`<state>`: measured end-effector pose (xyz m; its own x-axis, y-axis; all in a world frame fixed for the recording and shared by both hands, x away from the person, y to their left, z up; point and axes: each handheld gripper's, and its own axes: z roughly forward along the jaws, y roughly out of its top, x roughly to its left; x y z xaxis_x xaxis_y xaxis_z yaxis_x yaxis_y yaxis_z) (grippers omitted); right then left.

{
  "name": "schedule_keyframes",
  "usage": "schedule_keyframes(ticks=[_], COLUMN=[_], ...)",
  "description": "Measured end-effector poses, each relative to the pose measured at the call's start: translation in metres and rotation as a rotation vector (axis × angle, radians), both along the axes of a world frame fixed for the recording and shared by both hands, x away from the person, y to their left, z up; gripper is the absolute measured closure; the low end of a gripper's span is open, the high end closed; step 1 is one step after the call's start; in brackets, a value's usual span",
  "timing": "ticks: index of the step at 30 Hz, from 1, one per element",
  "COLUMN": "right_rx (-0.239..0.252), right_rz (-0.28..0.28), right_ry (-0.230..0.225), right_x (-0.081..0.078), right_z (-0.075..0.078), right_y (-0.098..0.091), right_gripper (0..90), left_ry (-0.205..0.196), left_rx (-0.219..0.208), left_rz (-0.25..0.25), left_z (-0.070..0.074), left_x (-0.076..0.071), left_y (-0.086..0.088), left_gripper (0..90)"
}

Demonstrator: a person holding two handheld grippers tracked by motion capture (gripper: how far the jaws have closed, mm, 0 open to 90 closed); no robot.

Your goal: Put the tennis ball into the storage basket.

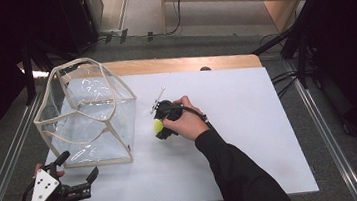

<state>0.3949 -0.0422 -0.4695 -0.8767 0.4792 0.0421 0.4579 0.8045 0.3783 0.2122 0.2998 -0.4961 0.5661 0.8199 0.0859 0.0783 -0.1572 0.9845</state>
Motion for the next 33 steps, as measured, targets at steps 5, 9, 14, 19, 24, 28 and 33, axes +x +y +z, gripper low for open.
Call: schedule_keyframes(ticks=[5, 9, 14, 19, 24, 28, 33], right_rx=[0.001, 0.005, 0.017, 0.026, 0.043, 0.055, 0.059], right_rz=[0.016, 0.024, 0.056, 0.069, 0.092, 0.108, 0.131], right_ry=[-0.002, -0.003, -0.009, -0.001, -0.001, 0.0, -0.002], right_x=[0.0, 0.0, 0.0, 0.0, -0.002, -0.005, -0.007], right_z=[0.003, 0.007, 0.012, 0.016, 0.02, 0.025, 0.033], right_y=[0.002, 0.006, 0.011, 0.015, 0.02, 0.025, 0.028], right_gripper=[23.2, 23.2, 23.2, 23.3, 23.4, 23.4, 23.4], left_ry=[0.001, 0.001, 0.001, 0.001, 0.002, 0.002, 0.001], left_rx=[-0.006, -0.004, -0.006, -0.007, -0.004, -0.003, 0.001], left_rz=[0.0, -0.001, -0.002, -0.004, -0.005, -0.007, -0.006], left_z=[0.0, 0.0, 0.0, 0.0, 0.0, 0.0, 0.0], left_x=[0.0, 0.0, 0.0, 0.0, 0.0, 0.0, 0.0], left_y=[0.0, 0.0, 0.0, 0.0, 0.0, 0.0, 0.0], left_gripper=[0.0, 0.0, 0.0, 0.0, 0.0, 0.0, 0.0])
